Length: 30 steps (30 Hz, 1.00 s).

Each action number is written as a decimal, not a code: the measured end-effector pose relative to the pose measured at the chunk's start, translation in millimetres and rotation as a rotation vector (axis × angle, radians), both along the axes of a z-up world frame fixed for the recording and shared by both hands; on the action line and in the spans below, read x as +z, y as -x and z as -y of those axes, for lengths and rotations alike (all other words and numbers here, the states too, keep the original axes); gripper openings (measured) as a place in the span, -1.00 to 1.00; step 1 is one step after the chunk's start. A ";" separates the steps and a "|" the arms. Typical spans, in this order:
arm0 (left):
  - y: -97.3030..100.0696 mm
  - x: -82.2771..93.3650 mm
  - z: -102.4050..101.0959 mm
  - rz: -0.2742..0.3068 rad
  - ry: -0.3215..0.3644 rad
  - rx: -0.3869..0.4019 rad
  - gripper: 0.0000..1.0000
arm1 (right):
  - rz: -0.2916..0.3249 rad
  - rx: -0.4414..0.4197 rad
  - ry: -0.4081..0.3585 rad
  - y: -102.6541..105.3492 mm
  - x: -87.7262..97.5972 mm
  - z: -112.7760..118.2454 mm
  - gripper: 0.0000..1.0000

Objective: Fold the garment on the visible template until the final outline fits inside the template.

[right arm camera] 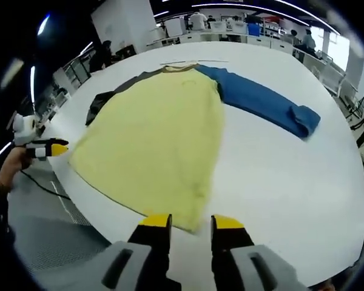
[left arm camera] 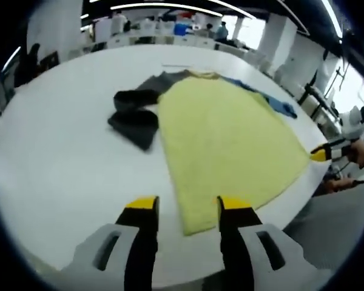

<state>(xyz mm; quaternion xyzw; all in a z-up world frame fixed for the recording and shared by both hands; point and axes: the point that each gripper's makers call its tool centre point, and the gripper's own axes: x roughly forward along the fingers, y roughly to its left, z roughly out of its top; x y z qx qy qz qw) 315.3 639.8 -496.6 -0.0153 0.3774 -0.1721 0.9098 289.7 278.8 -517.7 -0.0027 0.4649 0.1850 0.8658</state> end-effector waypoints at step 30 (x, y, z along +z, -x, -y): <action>-28.7 49.8 12.3 0.224 -0.014 -0.026 0.98 | 0.313 -0.204 0.003 -156.7 39.2 100.9 -0.27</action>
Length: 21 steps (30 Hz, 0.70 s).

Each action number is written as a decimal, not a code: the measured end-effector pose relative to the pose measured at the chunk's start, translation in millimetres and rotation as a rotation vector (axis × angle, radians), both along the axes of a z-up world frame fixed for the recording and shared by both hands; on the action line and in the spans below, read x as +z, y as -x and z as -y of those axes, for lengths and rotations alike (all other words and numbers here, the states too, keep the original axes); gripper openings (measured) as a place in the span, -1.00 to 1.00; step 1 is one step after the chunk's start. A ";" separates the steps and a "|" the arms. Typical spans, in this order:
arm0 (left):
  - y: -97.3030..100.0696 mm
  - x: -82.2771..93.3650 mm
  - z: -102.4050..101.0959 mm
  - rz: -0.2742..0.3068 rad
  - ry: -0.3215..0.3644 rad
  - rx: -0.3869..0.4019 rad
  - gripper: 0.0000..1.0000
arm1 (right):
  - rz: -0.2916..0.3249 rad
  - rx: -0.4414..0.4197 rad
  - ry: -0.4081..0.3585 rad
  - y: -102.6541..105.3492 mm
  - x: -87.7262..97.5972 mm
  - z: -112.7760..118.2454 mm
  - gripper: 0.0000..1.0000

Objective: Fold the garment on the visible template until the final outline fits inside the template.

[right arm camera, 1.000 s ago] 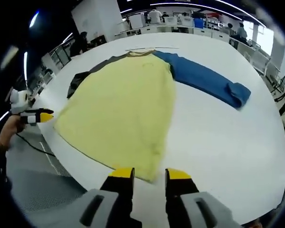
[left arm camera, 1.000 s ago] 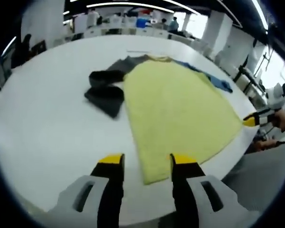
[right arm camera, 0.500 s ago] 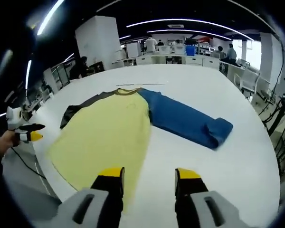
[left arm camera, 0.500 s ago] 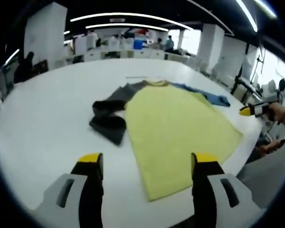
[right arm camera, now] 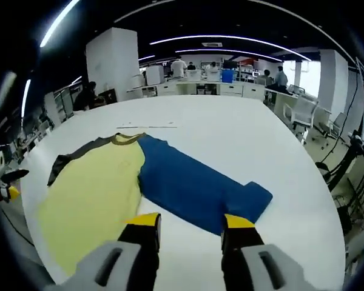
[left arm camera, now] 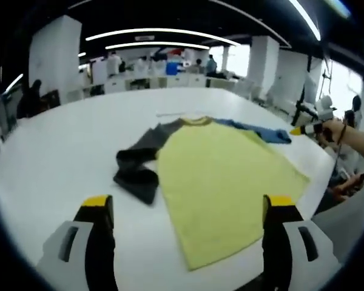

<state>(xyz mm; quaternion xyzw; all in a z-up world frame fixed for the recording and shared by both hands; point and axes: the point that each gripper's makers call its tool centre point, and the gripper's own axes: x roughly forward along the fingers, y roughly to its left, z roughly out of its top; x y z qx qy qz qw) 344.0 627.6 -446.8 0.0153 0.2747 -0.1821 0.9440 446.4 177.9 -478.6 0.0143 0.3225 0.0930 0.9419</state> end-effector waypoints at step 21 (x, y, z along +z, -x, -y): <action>6.5 -18.6 -8.2 -0.079 -0.029 0.032 0.91 | -0.081 -0.024 0.135 -41.5 -49.9 32.7 -0.82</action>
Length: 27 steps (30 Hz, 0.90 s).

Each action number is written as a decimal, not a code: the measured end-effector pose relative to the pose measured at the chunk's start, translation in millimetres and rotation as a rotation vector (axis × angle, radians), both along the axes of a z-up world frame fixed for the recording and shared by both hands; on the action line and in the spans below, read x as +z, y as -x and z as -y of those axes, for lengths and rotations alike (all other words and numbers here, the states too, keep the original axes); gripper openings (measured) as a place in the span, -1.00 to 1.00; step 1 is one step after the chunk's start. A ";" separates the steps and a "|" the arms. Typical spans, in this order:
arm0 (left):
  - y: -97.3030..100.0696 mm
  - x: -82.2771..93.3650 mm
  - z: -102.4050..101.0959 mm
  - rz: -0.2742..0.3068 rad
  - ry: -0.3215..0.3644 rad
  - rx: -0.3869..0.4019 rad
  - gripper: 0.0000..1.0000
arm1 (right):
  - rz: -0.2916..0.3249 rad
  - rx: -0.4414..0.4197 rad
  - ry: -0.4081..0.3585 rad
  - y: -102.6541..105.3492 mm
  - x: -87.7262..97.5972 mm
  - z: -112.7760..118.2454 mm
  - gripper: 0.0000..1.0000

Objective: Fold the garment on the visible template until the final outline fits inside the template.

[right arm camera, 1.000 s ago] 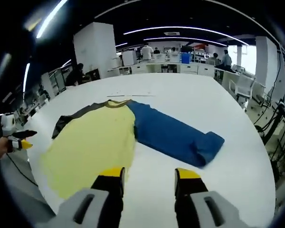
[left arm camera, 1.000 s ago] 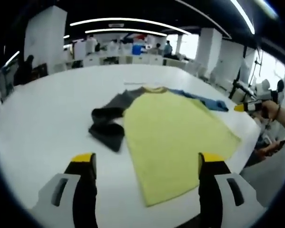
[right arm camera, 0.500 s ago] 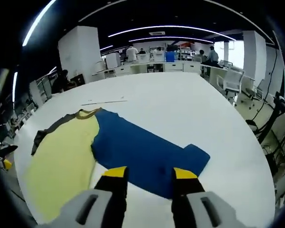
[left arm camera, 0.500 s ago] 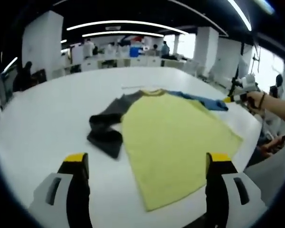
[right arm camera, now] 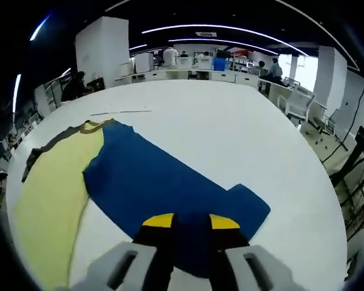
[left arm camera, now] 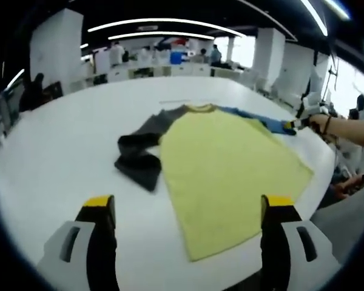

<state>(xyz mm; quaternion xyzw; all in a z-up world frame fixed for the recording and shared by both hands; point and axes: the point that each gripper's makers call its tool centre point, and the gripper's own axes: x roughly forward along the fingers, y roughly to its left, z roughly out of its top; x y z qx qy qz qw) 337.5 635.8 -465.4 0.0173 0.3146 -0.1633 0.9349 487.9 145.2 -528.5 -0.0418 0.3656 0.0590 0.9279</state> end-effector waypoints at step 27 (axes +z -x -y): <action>1.9 2.2 -5.6 0.012 -0.017 -0.002 0.96 | -0.019 -0.208 0.152 24.2 29.7 96.7 -1.00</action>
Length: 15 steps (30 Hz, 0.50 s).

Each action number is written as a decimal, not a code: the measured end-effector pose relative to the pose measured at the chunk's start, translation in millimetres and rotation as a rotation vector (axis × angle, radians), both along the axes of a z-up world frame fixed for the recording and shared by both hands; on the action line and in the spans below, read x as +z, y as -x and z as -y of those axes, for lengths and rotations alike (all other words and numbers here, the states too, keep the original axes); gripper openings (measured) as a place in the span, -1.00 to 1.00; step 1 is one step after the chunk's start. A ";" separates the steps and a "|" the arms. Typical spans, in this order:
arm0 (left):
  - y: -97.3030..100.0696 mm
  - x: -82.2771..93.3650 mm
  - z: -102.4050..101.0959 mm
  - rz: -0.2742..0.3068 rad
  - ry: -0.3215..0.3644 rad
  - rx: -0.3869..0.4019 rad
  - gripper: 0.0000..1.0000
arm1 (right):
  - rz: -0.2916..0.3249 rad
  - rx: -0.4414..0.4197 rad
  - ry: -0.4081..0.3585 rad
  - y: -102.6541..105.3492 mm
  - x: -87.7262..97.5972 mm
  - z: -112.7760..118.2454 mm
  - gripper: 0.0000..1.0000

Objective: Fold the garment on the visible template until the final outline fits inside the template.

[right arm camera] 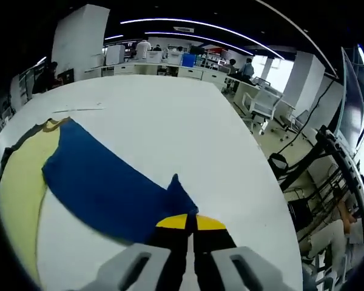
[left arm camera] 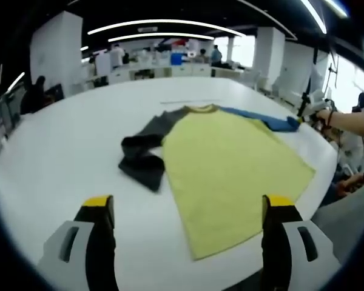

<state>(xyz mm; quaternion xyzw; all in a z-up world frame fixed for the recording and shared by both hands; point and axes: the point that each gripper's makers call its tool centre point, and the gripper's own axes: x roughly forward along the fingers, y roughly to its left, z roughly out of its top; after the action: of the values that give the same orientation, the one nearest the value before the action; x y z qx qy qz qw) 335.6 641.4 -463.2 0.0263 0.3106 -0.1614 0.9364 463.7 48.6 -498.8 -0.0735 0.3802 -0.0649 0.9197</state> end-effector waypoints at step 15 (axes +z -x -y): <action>1.2 0.6 -5.7 0.006 -0.002 0.009 0.98 | -0.006 -0.125 -0.059 23.2 -7.7 1.3 -1.00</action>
<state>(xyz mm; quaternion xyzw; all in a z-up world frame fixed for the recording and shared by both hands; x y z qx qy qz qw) 334.4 647.1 -462.5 0.0263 0.3078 -0.1568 0.9381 440.5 47.3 -506.5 -0.0227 0.3885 -0.1107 0.9145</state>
